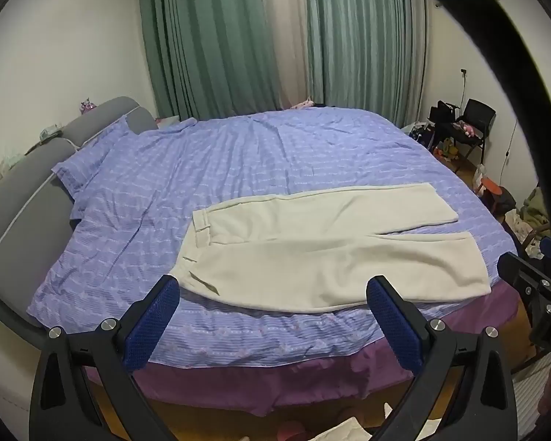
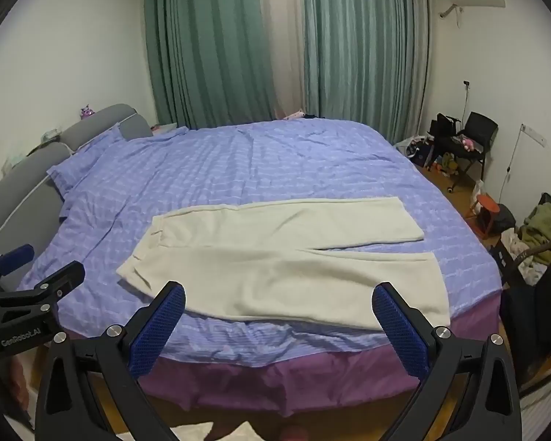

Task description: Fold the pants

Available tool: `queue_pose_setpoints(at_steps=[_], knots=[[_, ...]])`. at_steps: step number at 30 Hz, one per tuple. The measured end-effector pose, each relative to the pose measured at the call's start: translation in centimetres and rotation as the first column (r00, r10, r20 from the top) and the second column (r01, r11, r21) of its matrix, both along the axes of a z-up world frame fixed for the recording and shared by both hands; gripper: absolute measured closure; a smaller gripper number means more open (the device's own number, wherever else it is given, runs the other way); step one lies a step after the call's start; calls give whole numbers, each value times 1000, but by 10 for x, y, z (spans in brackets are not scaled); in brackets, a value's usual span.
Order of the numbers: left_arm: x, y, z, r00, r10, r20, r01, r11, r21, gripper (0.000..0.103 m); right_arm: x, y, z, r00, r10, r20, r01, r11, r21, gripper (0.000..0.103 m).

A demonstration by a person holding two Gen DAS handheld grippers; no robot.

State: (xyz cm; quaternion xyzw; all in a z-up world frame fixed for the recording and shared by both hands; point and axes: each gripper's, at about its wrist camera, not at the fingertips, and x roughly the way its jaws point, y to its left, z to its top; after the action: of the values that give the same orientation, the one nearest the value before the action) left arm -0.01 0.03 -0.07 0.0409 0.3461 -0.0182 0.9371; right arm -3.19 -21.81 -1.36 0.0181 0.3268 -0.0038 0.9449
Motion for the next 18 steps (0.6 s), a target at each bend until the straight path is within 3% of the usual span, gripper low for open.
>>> queue_pose_setpoints(at_steps=[4,18], knots=[[6,3,-1,1000,-1,-24,1,1000,-19,0,1,-1,0,1000,-1,-4,1,1000,2,0],[1,3,6,999,5,41,-4,1000,-22,0,4,2,3,1000,-5,15,5,1000,-3,0]])
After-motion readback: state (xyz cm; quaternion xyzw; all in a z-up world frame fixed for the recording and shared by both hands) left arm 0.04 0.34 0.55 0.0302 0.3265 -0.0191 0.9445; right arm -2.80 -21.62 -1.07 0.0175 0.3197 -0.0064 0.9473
